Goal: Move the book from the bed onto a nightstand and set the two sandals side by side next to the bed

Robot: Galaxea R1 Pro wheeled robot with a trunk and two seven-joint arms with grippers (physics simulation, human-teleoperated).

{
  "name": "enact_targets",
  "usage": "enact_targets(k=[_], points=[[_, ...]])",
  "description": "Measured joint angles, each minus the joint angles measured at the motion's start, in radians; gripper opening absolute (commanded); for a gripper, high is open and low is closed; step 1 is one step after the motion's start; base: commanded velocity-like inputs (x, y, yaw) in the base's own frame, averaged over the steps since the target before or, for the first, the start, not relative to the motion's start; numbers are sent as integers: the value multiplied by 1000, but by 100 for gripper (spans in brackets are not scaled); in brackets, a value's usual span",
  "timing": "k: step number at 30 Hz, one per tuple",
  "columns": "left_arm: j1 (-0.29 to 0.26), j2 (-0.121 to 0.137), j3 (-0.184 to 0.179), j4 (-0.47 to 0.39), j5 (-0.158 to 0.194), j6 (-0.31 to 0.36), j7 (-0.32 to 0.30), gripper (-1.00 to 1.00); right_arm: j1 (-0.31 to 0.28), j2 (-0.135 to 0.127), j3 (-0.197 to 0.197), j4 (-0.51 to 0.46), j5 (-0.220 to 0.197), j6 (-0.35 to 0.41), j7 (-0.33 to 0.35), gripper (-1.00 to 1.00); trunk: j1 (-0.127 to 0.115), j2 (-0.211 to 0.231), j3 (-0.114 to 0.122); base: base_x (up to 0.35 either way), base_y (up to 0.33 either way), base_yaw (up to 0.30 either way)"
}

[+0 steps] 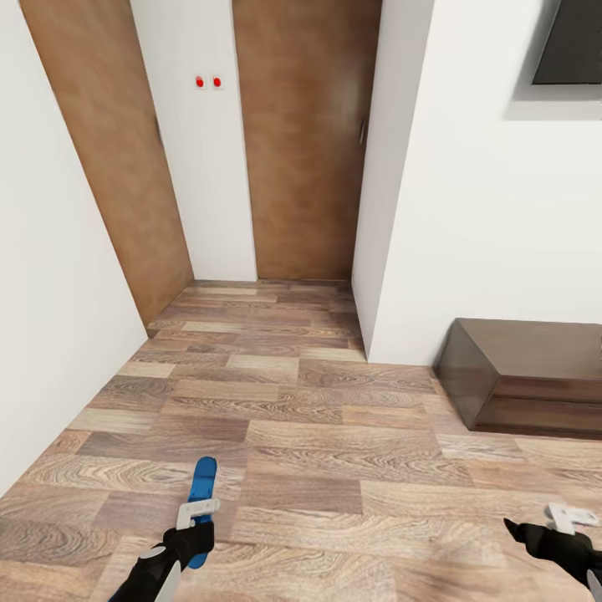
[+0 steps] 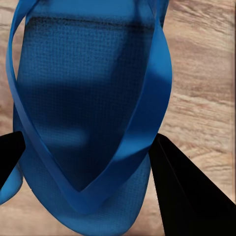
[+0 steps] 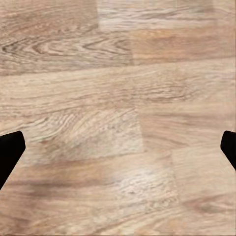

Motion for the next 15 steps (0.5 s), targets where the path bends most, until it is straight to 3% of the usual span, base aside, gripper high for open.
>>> enact_targets(k=[2, 4, 5, 6, 7, 8, 12, 15], points=[[0, -1, 0, 1, 0, 0, -1, -100, 0, 6, 53, 69, -3, -26, 47, 100, -1, 0, 8, 0, 0, 0], [0, -2, 0, 3, 0, 0, -1, -100, 0, 10, 114, 123, -7, -45, 175, 100, -2, 1, 16, 0, 0, 0], [0, -2, 0, 3, 0, 0, -1, -100, 0, 10, 125, 132, -8, -48, 212, 100, -2, 1, 19, 0, 0, 0], [0, -3, 0, 4, 0, 0, -1, -100, 0, 11, 145, 148, -9, -52, 312, 100, -3, 1, 23, 0, 0, 0], [0, -3, 0, 4, 0, 0, -1, -100, 0, 12, 156, 156, -10, -54, 391, 100, -3, 2, 27, 0, 0, 0], [0, -3, -1, 4, 1, 0, -1, -100, 0, 12, 161, 161, -10, -56, 427, 100, -4, 2, 31, 0, 0, 0], [1, -3, 0, 4, 1, -1, -3, -100, 0, 12, 168, 174, -11, -58, 479, 100, -5, 3, 47, 0, 0, 0], [2, -1, -1, 5, 3, -2, -38, -100, 0, 13, 169, 230, -13, -61, 567, 100, -7, 3, 58, 0, 0, 0]])
